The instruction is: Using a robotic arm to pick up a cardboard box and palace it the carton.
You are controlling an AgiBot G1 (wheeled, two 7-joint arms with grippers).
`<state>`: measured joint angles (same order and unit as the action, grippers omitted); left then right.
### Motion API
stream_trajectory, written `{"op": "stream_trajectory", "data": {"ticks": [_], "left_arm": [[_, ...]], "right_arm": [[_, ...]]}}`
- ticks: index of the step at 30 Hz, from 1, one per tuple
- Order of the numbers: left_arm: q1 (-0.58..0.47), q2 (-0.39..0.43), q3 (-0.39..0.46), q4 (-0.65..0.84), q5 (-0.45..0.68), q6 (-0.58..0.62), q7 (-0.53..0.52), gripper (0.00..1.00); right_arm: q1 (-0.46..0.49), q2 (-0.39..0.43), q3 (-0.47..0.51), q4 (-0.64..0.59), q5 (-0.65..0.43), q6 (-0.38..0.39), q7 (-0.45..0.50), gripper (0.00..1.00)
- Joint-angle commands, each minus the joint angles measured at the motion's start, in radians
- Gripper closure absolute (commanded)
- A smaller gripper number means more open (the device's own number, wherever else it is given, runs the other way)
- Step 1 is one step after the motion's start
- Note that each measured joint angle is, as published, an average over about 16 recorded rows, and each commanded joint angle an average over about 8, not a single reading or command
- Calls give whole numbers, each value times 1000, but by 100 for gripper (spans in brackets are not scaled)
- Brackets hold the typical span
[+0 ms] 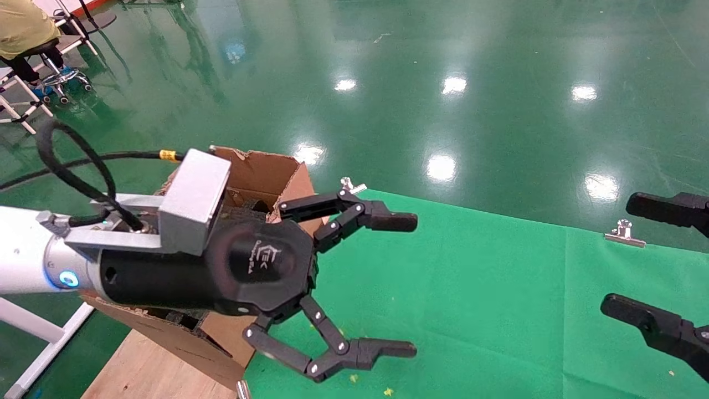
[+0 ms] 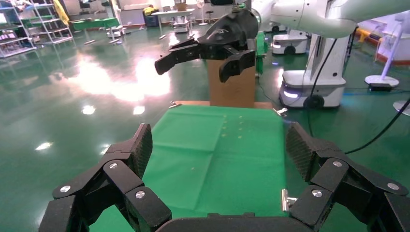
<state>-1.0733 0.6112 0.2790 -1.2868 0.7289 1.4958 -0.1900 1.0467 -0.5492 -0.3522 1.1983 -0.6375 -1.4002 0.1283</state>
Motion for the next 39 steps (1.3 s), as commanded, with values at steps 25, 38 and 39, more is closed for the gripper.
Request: {"op": "stream_trajectory", "data": {"ticks": [25,38,39], "left_arm": [[0,0,0,1,0,-1,2,0],[-2,0,1,5,3,0,1,0],[-2,0,1,5,3,0,1,0]], "right_arm": [[0,0,0,0,0,0,0,0],[0,0,0,0,0,0,0,0],[0,0,0,0,0,0,0,0]]}}
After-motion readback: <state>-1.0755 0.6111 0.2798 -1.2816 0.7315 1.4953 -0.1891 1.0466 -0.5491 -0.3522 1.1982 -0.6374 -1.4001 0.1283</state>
